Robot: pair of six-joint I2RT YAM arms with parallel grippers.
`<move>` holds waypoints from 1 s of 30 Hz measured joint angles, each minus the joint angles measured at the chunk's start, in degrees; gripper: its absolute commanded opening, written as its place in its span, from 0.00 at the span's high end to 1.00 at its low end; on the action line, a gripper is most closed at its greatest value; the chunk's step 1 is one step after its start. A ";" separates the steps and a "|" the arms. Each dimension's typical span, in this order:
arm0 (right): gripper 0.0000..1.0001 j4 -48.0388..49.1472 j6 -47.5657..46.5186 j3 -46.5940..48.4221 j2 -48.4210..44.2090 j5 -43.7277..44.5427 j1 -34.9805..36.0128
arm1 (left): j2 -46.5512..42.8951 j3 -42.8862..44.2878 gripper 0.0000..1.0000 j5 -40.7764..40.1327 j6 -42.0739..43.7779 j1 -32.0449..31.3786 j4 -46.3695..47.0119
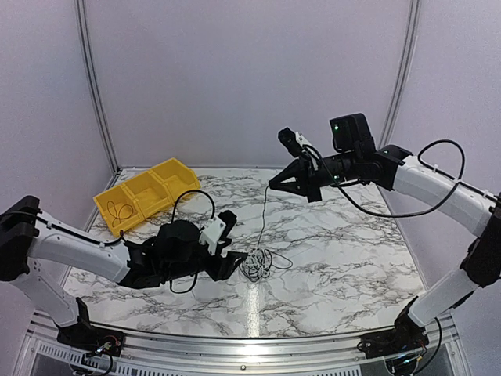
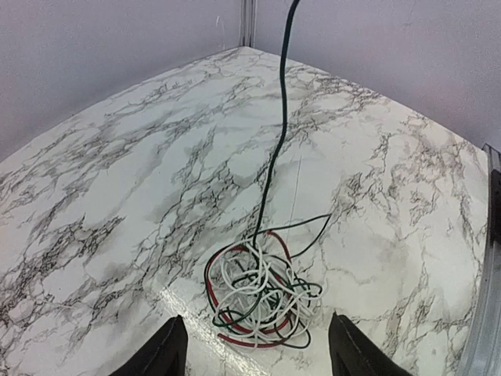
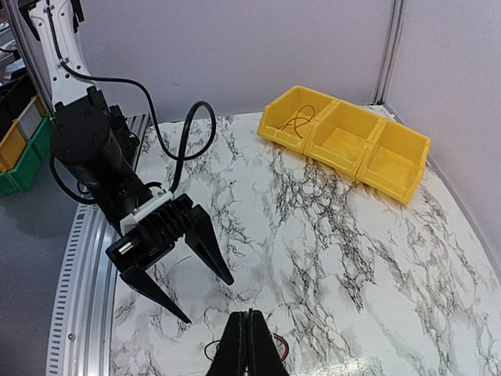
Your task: Untangle the cables
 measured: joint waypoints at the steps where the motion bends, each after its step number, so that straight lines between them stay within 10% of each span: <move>1: 1.00 -0.04 0.00 -0.20 0.04 -0.02 0.00 | -0.66 0.59 0.36 -0.09 -0.11 0.00 -0.13; 13: 1.00 -1.49 -0.17 0.96 1.95 -2.73 -0.02 | 8.94 17.46 0.46 3.98 2.69 0.94 0.68; 27: 0.99 -4.33 -0.48 4.11 2.05 -4.39 0.00 | 11.15 18.71 1.00 9.49 2.64 5.55 0.31; 30: 0.67 -4.26 -0.33 4.09 2.08 -3.63 -0.13 | 11.15 18.71 1.00 10.36 2.54 5.55 0.31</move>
